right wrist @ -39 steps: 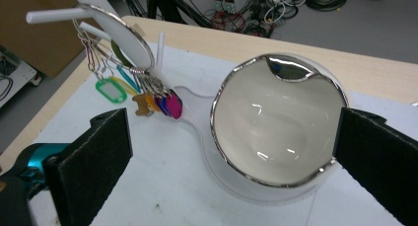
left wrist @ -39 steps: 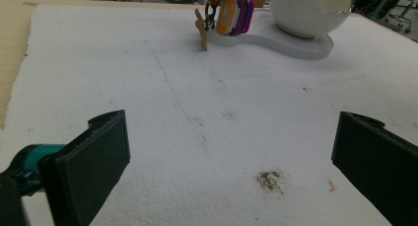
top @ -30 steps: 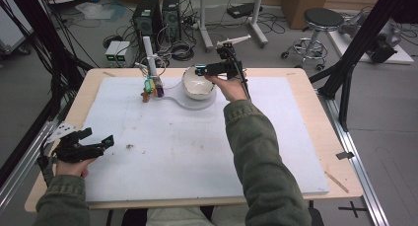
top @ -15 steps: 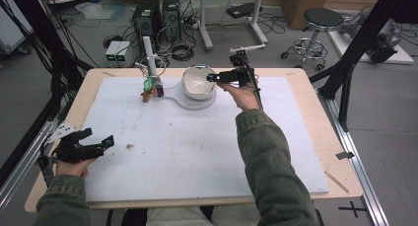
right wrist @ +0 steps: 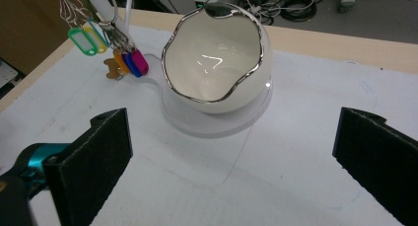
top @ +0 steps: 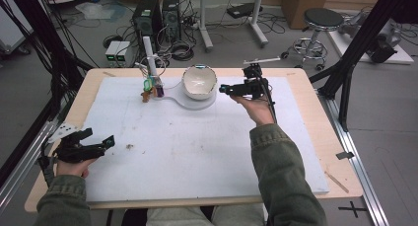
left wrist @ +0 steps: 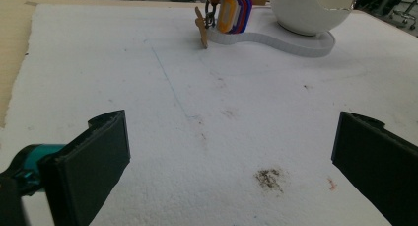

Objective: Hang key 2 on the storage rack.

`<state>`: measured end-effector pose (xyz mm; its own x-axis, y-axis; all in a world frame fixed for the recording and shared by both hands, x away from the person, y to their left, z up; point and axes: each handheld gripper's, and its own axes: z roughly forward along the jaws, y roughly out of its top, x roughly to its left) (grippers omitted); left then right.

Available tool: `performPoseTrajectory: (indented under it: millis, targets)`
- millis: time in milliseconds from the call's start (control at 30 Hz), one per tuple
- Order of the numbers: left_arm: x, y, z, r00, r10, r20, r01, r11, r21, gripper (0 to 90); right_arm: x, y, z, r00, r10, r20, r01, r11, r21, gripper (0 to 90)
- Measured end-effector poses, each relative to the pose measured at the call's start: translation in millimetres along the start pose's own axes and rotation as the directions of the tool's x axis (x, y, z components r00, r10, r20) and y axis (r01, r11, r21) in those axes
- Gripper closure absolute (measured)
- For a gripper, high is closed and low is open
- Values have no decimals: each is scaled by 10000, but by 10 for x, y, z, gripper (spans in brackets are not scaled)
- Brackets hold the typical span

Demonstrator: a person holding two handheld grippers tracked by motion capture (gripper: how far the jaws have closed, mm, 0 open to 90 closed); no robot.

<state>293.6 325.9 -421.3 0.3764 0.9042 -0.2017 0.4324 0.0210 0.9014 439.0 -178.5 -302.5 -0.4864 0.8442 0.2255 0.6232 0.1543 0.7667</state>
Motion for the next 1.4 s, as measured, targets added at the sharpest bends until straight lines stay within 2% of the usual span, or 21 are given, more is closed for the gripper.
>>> performPoseTrajectory:
  millis: [500,600,1033,1233,1400]
  targets:
    - [-8,-3,-2,10000,45,-39,-44,10000,55,17,-242,-391,-174,9993,164,329,-153,9993,-333,7]
    - [-11,-4,1,10000,14,-63,-14,10000,47,17,-274,-480,-190,9989,-18,463,34,9993,-365,7]
    - [-21,-5,6,10000,2,-78,-2,10000,49,17,-359,-856,-226,9977,-279,612,311,9982,-512,7]
    - [-26,-5,7,10000,-24,-67,24,10000,34,17,-386,-1014,-273,9972,-385,634,446,9942,-975,7]
    - [-26,-5,3,10000,-43,-77,43,10000,15,17,-417,-1134,-335,9967,-432,684,532,9869,-1520,7]
